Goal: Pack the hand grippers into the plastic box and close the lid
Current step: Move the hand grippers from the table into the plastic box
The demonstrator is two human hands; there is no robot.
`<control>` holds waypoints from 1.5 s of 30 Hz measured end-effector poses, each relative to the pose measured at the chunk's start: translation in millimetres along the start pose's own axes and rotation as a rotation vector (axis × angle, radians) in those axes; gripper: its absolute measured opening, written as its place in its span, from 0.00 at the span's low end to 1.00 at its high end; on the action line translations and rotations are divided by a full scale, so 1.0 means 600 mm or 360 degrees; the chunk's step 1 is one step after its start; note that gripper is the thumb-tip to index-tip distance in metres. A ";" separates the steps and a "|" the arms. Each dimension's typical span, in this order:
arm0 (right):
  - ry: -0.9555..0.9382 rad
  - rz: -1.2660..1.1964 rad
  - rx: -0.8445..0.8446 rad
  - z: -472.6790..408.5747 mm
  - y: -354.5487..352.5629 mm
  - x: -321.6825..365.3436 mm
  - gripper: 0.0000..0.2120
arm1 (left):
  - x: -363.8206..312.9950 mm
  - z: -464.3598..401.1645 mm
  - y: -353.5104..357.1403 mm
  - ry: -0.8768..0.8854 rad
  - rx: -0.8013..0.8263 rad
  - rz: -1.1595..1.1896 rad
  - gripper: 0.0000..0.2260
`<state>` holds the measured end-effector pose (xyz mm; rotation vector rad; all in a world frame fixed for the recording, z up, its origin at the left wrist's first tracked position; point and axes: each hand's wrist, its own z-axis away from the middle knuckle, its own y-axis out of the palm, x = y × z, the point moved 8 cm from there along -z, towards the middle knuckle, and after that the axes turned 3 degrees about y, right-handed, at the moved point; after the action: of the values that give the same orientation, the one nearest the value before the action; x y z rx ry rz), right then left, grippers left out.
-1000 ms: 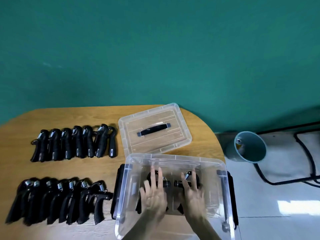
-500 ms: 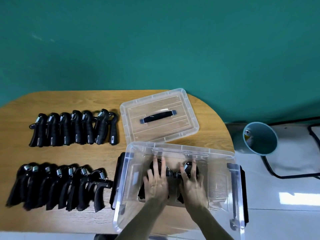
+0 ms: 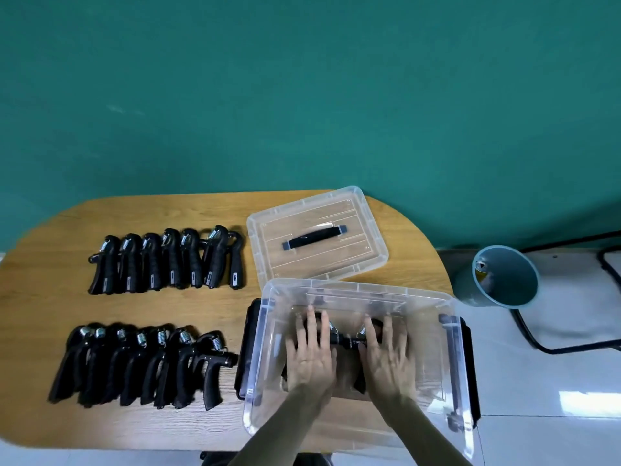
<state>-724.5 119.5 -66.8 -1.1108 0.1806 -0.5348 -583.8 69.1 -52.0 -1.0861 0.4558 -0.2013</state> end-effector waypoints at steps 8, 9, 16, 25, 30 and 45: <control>-0.0150 0.0038 -0.0196 0.096 -0.177 0.070 0.27 | -0.018 0.080 -0.155 0.0202 -0.0069 -0.0330 0.28; -0.0192 0.0056 -0.0236 0.107 -0.196 0.084 0.27 | -0.013 0.091 -0.175 0.0172 -0.0056 -0.0294 0.27; -0.0430 0.0239 -0.0340 0.159 -0.286 0.213 0.25 | 0.060 0.146 -0.322 0.0159 -0.0285 -0.0328 0.27; -0.0565 0.0348 -0.0449 0.204 -0.329 0.422 0.27 | 0.248 0.204 -0.420 -0.0057 -0.0316 -0.0156 0.25; -0.0677 0.0379 -0.0471 0.229 -0.313 0.548 0.28 | 0.369 0.254 -0.439 -0.0159 -0.0306 -0.0165 0.24; -0.0734 0.0488 -0.0273 0.196 -0.193 0.761 0.30 | 0.633 0.303 -0.356 -0.0455 -0.0099 -0.0145 0.28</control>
<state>-321.8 -50.7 144.7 -1.3156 -0.0082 0.0175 -150.4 -25.5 109.2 -1.1770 0.1577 -0.1097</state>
